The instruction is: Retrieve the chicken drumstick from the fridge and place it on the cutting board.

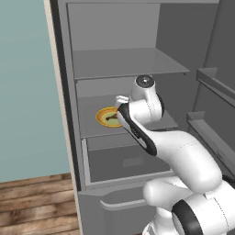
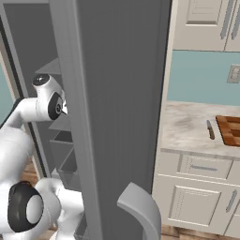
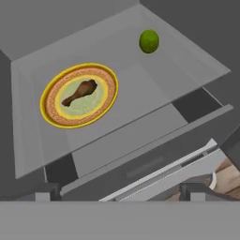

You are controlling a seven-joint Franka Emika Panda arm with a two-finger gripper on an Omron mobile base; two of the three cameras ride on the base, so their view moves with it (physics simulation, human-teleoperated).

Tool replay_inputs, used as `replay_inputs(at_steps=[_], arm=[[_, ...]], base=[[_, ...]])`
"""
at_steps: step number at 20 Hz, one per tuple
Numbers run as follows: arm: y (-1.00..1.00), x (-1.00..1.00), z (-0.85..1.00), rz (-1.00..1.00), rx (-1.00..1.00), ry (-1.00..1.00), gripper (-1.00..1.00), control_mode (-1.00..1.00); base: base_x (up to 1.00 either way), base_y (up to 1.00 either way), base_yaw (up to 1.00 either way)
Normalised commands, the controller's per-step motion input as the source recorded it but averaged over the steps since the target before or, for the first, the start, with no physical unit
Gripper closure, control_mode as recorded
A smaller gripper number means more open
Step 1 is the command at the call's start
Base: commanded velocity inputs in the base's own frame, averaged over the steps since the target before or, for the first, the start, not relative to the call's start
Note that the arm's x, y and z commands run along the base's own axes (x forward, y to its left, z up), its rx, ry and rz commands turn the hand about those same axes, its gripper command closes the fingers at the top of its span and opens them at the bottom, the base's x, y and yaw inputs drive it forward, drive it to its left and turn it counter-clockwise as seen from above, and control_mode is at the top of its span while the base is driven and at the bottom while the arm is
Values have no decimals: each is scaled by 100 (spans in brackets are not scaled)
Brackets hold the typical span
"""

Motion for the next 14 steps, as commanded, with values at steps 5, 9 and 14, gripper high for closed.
replay_inputs(at_steps=[5, 9, 14], arm=[[15, 21, -47, 0, 0, 10, -100, -100], [9, 31, -28, 0, 0, 3, -100, -100], [4, 33, -17, 0, 0, 0, -100, -100]], base=[[0, 0, 0], [0, 0, 0], [0, 0, 0]])
